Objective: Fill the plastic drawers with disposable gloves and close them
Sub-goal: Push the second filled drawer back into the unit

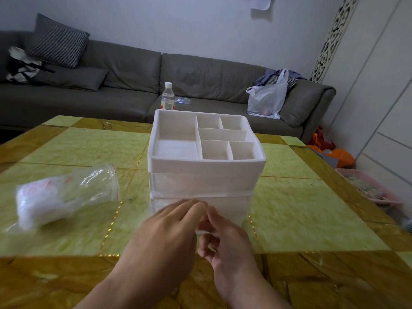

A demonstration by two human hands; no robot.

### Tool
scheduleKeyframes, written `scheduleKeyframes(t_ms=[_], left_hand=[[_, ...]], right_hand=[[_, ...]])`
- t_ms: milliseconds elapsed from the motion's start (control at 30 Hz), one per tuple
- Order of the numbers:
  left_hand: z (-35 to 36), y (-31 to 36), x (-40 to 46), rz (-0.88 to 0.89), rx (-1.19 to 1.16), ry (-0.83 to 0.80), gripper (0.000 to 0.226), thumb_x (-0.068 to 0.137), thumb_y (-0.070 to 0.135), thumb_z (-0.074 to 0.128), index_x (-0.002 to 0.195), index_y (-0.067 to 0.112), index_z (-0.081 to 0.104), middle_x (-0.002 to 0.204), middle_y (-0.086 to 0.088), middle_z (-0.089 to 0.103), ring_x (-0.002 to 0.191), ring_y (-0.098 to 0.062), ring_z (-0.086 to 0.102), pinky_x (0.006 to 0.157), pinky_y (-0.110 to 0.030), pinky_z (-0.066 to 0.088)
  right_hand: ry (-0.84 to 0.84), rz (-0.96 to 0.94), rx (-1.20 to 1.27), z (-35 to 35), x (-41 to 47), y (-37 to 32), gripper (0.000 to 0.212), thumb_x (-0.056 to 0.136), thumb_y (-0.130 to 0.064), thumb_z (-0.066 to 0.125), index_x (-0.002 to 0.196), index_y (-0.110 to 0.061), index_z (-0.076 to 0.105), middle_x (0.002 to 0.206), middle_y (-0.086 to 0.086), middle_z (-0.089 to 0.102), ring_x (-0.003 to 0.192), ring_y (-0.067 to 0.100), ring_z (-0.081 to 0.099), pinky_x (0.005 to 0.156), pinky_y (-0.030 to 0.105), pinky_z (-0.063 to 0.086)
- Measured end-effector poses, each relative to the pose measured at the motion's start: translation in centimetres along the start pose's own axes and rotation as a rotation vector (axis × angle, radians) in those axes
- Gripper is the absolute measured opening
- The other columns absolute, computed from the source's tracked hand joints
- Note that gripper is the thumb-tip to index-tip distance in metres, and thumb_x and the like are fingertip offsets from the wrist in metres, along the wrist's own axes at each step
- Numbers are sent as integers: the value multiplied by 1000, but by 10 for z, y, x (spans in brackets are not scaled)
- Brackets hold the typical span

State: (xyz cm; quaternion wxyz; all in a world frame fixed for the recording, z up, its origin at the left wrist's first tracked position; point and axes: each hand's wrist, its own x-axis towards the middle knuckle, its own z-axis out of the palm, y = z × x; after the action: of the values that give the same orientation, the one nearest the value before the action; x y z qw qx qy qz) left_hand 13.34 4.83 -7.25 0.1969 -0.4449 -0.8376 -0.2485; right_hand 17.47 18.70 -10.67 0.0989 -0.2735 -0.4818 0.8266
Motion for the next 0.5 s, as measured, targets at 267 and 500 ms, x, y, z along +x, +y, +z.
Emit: scheduleKeyframes(t_ms=[267,500], left_hand=[[-19,-24,-1,-468,-207,297,29,83,7,71,103,27,64,92,18,67,79,0,63,64,-18,45],[4,-51,-3,-708,-308,62,50,91,35,75,133,30,48,120,14,59,99,2,59,78,-26,54]], right_hand=[[68,-70,-62,7,8,-5,28,101,-28,69,95,-2,78,86,12,79,47,18,47,51,32,40],[126,-141,-198,6,21,-5,29,100,-23,71,81,-1,75,67,11,73,43,20,49,43,26,38]])
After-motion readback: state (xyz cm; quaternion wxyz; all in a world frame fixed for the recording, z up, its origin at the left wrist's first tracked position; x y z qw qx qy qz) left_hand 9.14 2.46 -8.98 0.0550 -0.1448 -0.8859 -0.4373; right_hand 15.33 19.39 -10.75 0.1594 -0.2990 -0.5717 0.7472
